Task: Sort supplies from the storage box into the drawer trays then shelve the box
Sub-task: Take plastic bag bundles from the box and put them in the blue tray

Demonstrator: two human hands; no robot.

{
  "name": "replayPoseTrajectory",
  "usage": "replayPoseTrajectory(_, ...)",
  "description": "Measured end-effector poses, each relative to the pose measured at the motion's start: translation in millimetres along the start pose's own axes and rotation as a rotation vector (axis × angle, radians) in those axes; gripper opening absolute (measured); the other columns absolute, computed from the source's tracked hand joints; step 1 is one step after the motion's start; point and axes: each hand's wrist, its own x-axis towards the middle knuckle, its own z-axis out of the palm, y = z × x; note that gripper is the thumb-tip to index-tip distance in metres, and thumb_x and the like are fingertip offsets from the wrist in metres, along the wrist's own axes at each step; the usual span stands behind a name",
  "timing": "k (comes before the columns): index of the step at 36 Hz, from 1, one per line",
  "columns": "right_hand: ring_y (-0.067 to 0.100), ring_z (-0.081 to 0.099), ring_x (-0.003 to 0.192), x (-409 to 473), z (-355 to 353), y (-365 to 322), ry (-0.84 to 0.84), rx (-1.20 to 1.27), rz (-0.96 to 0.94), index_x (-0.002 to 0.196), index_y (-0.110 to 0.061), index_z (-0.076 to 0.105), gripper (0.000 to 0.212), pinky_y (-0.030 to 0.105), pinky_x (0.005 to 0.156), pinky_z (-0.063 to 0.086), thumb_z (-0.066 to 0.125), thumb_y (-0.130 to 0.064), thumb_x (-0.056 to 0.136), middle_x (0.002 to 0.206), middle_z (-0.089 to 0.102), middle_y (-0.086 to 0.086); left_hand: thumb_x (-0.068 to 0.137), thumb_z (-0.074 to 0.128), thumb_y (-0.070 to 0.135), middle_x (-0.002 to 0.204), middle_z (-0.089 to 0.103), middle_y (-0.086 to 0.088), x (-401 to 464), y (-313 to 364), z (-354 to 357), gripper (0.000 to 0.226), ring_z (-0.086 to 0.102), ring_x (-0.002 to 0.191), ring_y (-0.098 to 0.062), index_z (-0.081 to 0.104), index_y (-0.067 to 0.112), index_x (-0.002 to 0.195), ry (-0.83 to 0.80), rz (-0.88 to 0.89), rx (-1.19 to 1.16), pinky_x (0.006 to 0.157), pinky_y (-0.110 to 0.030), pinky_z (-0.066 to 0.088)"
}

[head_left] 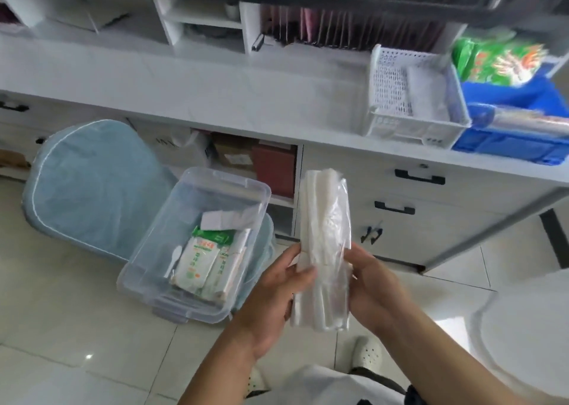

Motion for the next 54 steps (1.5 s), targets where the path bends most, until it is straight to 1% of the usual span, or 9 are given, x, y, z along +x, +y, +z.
replayPoseTrajectory(7, 0.04, 0.069, 0.104, -1, -93, -77, -0.069, 0.115, -0.116, 0.119, -0.011, 0.068, 0.039, 0.049, 0.083, 0.059, 0.046, 0.005, 0.092, 0.116, 0.07, 0.024, 0.082, 0.077, 0.024, 0.128, 0.067, 0.016, 72, -14, 120, 0.068, 0.064, 0.117, -0.008, 0.046, 0.053, 0.136, 0.104, 0.098, 0.279, 0.1, -0.038, 0.052)
replayPoseTrajectory(13, 0.034, 0.073, 0.086, -3, -180, -136, -0.036, 0.079, -0.293, 0.12, -0.029, 0.058, 0.051, 0.039, 0.062, 0.058, 0.06, 0.008, 0.084, 0.107, 0.072, 0.019, 0.083, 0.068, 0.009, 0.126, 0.07, 0.0, 131, -23, 199, 0.057, 0.067, 0.116, -0.024, 0.06, 0.039, 0.13, 0.051, 0.085, 0.111, 0.09, -0.036, 0.058)
replayPoseTrajectory(16, 0.033, 0.071, 0.092, -6, -217, -163, -0.082, 0.033, -0.302, 0.124, -0.025, 0.058, 0.054, 0.044, 0.071, 0.058, 0.072, -0.001, 0.078, 0.108, 0.071, 0.018, 0.08, 0.069, 0.006, 0.129, 0.068, -0.009, 154, -21, 227, 0.057, 0.066, 0.117, -0.031, 0.064, 0.038, 0.127, 0.0, 0.072, 0.029, 0.087, -0.038, 0.058)
replayPoseTrajectory(22, 0.037, 0.066, 0.108, -13, -264, -207, -0.298, -0.047, -0.296, 0.128, -0.013, 0.062, 0.045, 0.047, 0.082, 0.055, 0.073, -0.014, 0.084, 0.128, 0.065, 0.018, 0.086, 0.066, 0.007, 0.136, 0.064, -0.005, 192, -13, 270, 0.06, 0.06, 0.126, -0.027, 0.058, 0.041, 0.134, -0.177, 0.04, 0.154, 0.095, -0.034, 0.053)
replayPoseTrajectory(34, 0.032, 0.071, 0.099, 20, -298, -285, -0.192, -0.07, -0.566, 0.123, -0.018, 0.063, 0.045, 0.034, 0.072, 0.057, 0.076, -0.013, 0.08, 0.116, 0.071, 0.016, 0.087, 0.068, 0.009, 0.146, 0.052, -0.013, 304, 42, 306, 0.073, 0.049, 0.135, -0.035, 0.037, 0.025, 0.152, -0.596, 0.009, 0.451, 0.109, -0.048, 0.044)
replayPoseTrajectory(38, 0.032, 0.073, 0.092, 37, -303, -333, -0.103, -0.172, -0.649, 0.118, -0.02, 0.067, 0.039, 0.035, 0.067, 0.058, 0.074, -0.011, 0.08, 0.107, 0.074, 0.015, 0.084, 0.076, 0.029, 0.151, 0.047, -0.011, 364, 76, 308, 0.078, 0.041, 0.141, -0.034, 0.037, 0.027, 0.152, -0.593, 0.079, 0.42, 0.114, -0.056, 0.03)
replayPoseTrajectory(44, 0.036, 0.07, 0.097, 59, -308, -413, 0.003, -0.384, -0.73, 0.119, -0.015, 0.067, 0.037, 0.039, 0.081, 0.059, 0.069, -0.004, 0.084, 0.105, 0.073, 0.022, 0.071, 0.084, 0.05, 0.145, 0.054, -0.004, 449, 141, 301, 0.084, 0.049, 0.136, -0.024, 0.047, 0.035, 0.145, -0.443, 0.224, 0.376, 0.106, -0.041, 0.038)
replayPoseTrajectory(49, 0.04, 0.063, 0.081, 85, -319, -469, 0.222, -0.863, -0.751, 0.106, -0.02, 0.068, 0.026, 0.058, 0.077, 0.052, 0.062, 0.001, 0.093, 0.086, 0.069, 0.013, 0.064, 0.084, 0.059, 0.147, 0.05, 0.012, 500, 187, 312, 0.092, 0.044, 0.139, -0.012, 0.041, 0.046, 0.145, -0.52, 0.315, 0.592, 0.108, -0.038, 0.036)
replayPoseTrajectory(54, 0.025, 0.06, 0.074, 110, -322, -508, 0.39, -1.31, -0.668, 0.114, -0.042, 0.057, 0.032, 0.047, 0.072, 0.055, 0.061, -0.019, 0.092, 0.079, 0.066, -0.003, 0.068, 0.081, 0.055, 0.151, 0.036, 0.032, 524, 223, 343, 0.09, 0.031, 0.141, 0.007, 0.033, 0.054, 0.145, -0.595, 0.436, 0.921, 0.113, -0.03, 0.029)
